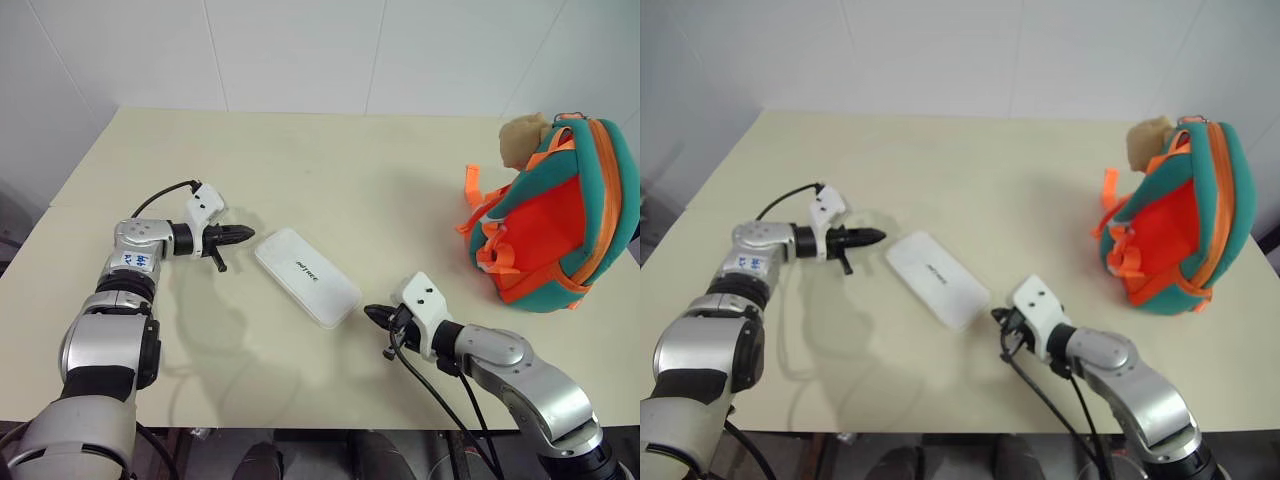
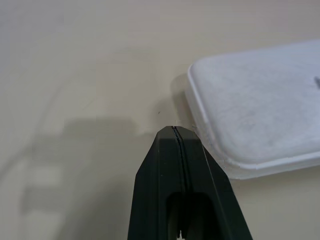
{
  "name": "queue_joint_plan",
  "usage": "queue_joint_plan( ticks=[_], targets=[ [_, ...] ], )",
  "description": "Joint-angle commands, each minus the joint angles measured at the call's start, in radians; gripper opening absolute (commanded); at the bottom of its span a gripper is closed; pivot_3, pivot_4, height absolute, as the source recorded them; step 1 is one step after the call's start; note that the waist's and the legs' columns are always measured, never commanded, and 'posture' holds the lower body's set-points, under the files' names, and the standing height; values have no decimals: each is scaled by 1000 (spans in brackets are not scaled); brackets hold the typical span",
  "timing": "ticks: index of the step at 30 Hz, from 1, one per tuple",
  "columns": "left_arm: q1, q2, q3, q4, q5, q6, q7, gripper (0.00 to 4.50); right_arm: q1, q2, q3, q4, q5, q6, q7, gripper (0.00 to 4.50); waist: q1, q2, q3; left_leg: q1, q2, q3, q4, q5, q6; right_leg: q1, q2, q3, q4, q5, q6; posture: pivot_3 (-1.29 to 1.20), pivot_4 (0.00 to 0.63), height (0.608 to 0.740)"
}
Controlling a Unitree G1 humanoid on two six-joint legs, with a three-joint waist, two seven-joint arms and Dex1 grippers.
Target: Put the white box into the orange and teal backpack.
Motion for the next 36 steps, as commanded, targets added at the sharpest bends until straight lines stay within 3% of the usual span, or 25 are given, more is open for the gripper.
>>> queue_joint_plan(
  ticks=[1, 11, 20, 36],
  targets=[
    [-22, -17, 5, -1, 11, -10, 17, 0, -10, 6, 14, -23, -20, -8, -5, 120, 0, 0, 0, 0, 0, 0, 0, 0, 0, 0, 0, 0, 0, 0, 0, 0, 150, 740],
    [-24, -61, 24, 6, 5, 4, -11, 0, -64, 42, 74, 23, -69, -1, -9, 120, -1, 0, 0, 0, 0, 0, 0, 0, 0, 0, 0, 0, 0, 0, 0, 0, 150, 740],
    [17, -25, 3, -16, 20, 9, -142, 0, -86, 84, 95, 66, -113, -32, 2, 120, -2, -1, -1, 3, 0, 0, 1, 1, 0, 1, 0, 0, 0, 0, 0, 0, 150, 740],
    [149, 29, -40, -218, -16, 41, -431, 0, -118, 21, 66, 52, -129, -35, 77, 120, -1, -1, -1, 2, 0, 0, 0, 1, 0, 1, 0, 0, 0, 0, 0, 0, 150, 740]
  ],
)
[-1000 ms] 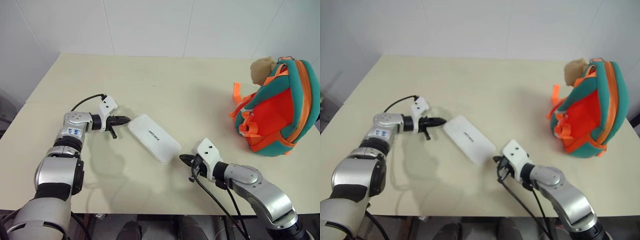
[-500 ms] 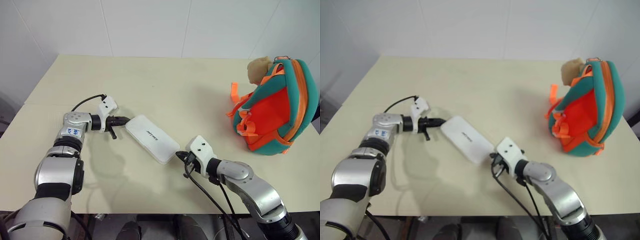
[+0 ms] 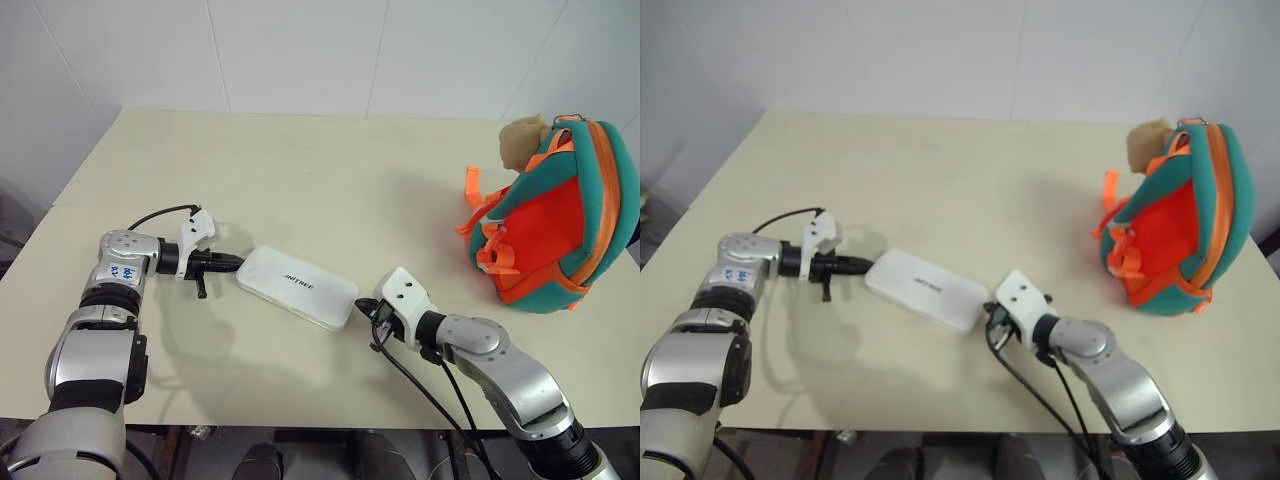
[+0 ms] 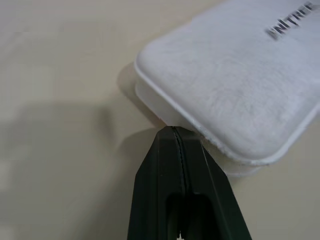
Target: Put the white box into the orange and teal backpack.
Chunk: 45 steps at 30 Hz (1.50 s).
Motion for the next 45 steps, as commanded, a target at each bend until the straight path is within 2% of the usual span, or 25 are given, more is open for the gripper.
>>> queue_joint_plan(
  ticks=[1, 12, 20, 33, 45],
  targets=[
    [52, -29, -39, -123, -29, 27, -125, 0, -24, -14, 3, -34, 14, -14, 45, 120, -1, 0, 0, 0, 0, 0, 0, 0, 0, 0, 0, 0, 0, 0, 0, 0, 150, 740],
    [255, 18, -79, -551, -93, 218, -202, 0, -18, -73, -40, -35, 20, -26, 93, 120, -1, 1, 0, -1, 1, 0, -1, 0, 0, 0, 0, 0, 0, 0, 0, 0, 150, 740],
    [358, 66, -88, -749, -140, 330, -179, 0, -6, -92, -48, -61, 35, -7, 126, 120, -2, 1, 0, 0, 1, 0, -1, 0, 0, 0, 0, 1, -2, 0, -1, 0, 150, 740],
    [364, 63, -72, -763, -158, 351, -104, 0, 2, -140, -23, -26, -3, -50, 182, 120, -1, 1, 0, 0, 1, 0, 0, 0, 0, 0, 0, 1, -2, 0, -1, 0, 150, 740],
    [361, 90, -61, -749, -159, 415, -70, 0, 22, -184, -75, 21, -30, -113, 206, 120, -1, 1, 0, 0, 0, 0, 0, 0, 0, 0, 0, 1, -2, 0, -1, 0, 150, 740]
  ],
)
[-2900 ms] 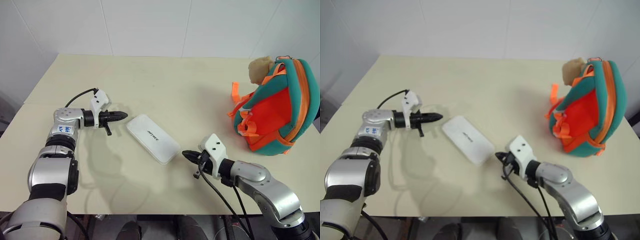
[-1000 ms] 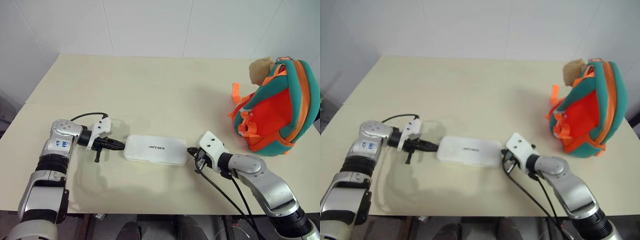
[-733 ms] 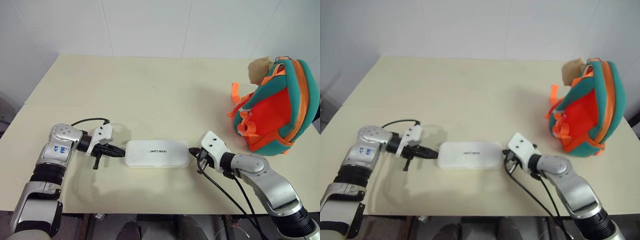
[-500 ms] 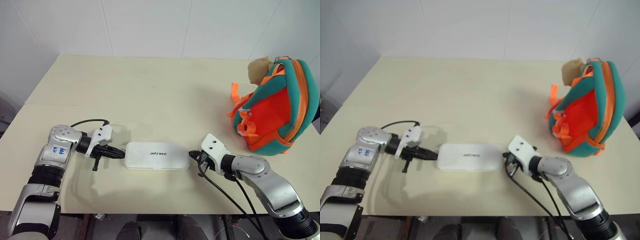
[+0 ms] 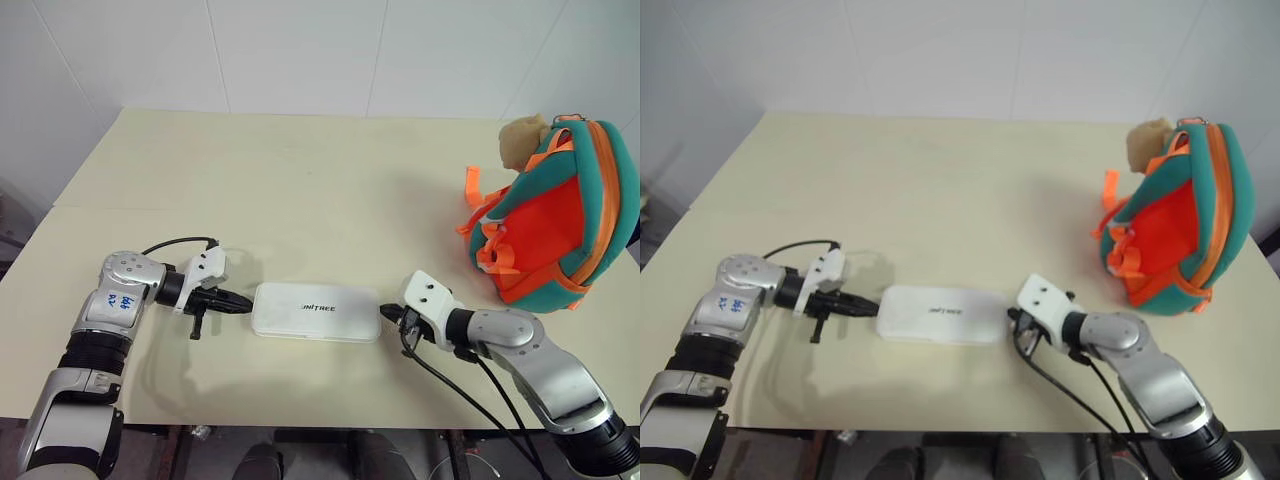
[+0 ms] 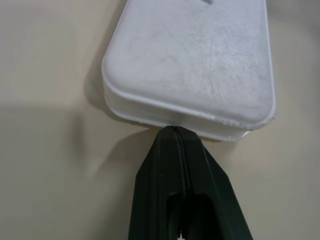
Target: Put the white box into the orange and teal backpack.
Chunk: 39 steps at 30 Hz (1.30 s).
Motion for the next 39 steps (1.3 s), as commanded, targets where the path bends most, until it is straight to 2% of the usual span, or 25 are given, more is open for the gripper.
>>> queue_joint_plan(
  ticks=[1, 5, 7, 8, 14, 18, 19, 21, 27, 31, 39],
  targets=[
    [-11, 18, 5, 0, -24, 22, 9, 0, 11, -24, -34, -6, -1, -41, 17, 120, 0, 0, 0, 0, 0, 0, 0, 0, 0, 0, 0, 0, 0, 0, 0, 0, 150, 740],
    [-22, 56, 2, 26, 24, 56, 70, 0, 29, -70, -82, 9, -2, -60, 30, 120, 0, 0, 0, 0, 0, 0, -1, 0, 0, 0, 0, 0, -1, 0, 0, 0, 150, 740],
    [-29, 75, 10, 56, 34, 46, 110, 376, 52, -108, -122, 5, 14, -60, 54, 838, 0, 0, 0, 0, 0, 0, -1, 0, 0, 0, 0, 0, -1, 0, 0, 0, 150, 740],
    [-31, 80, 18, 62, 24, 46, 117, 563, 66, -124, -139, -2, 27, -57, 70, 1040, 1, 0, 0, 0, 0, 0, -1, 0, 0, 0, 0, 0, -1, 0, 0, 0, 150, 740],
    [-27, 102, 53, 30, -34, 129, 125, 2393, 110, -159, -207, -23, 69, -66, 114, 3040, -1, 0, 0, 0, 0, 0, 0, 0, 0, 0, 0, 0, 0, 0, 0, 0, 150, 740],
    [-9, 116, 140, -50, -119, 247, 155, 3626, 124, -130, -325, -45, 187, -10, 129, 4377, -1, 0, 0, 0, 1, 0, -1, 0, 0, 0, 0, 0, 0, 0, 0, 0, 150, 740],
    [-9, 118, 148, -54, -120, 258, 177, 3928, 122, -120, -336, -42, 207, -4, 126, 4500, 0, 0, 0, -1, 1, 0, -1, 0, 0, 0, 0, 0, 0, 0, 0, 0, 150, 740],
    [10, 127, 167, -82, -132, 285, 202, 4462, 123, -118, -334, -31, 211, -6, 121, 4500, 0, 0, 0, -1, 1, 0, -1, 0, 0, 0, 0, 0, 0, 0, 0, 0, 150, 740],
    [105, 100, 262, -213, -237, 351, 264, 4462, 114, -89, -259, 39, 120, -89, 57, 4500, 0, 0, 0, 0, 1, 0, -1, 0, 0, 0, -1, 0, -1, 0, 0, 0, 150, 740],
    [206, 119, 281, -315, -287, 528, 318, 4462, 75, -45, -181, 88, 43, -141, 2, 4500, -4, 1, 1, 0, 0, 1, -1, 0, 0, 0, -1, 2, -1, 0, 0, 0, 150, 740],
    [242, 74, 350, -413, -455, 758, 406, 4462, -2, 3, -102, 186, -56, -236, -31, 4500, 1, 1, 1, 0, 0, 0, -1, 0, 0, 0, -1, 1, -1, 0, 0, 0, 150, 740]
  ],
)
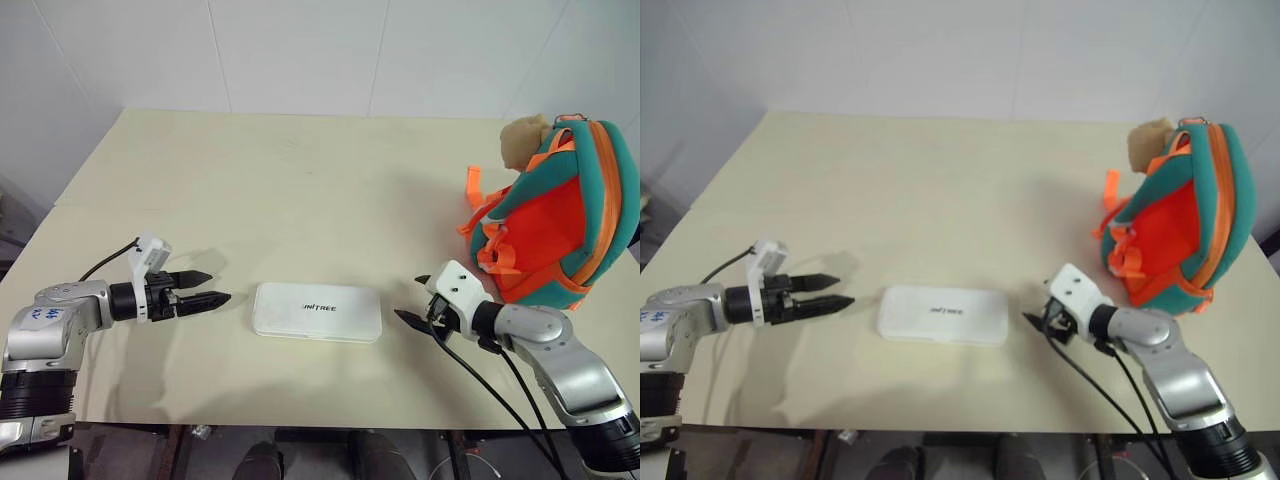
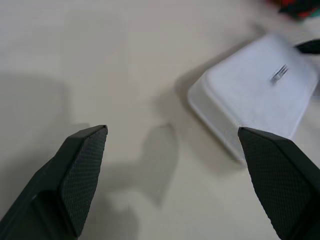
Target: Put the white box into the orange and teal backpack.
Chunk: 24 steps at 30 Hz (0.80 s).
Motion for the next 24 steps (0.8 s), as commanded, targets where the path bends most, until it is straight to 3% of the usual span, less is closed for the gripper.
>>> queue_joint_plan(
  ticks=[1, 9, 24],
  targets=[
    [12, -10, 34, -62, -79, 107, 41, 4462, -30, 15, 15, 21, -40, -54, -15, 4500, -3, 0, 0, 0, 0, 0, 0, 0, 0, 0, 0, 0, 0, 0, 0, 0, 150, 740],
    [-1, -54, 32, -7, -208, 306, 64, 4462, -46, 21, 36, 25, -50, -85, 16, 4500, -3, 0, 0, 0, 0, 0, -1, 0, 0, 0, 0, 0, 0, 0, 0, 0, 150, 740],
    [-159, -75, -95, 299, -210, 348, -46, 4462, -47, 43, 63, 24, -71, -113, 33, 4500, -2, 0, 0, 1, -1, 0, 0, 0, -1, 0, 0, 0, 0, 0, 0, 0, 150, 740]
  ],
)
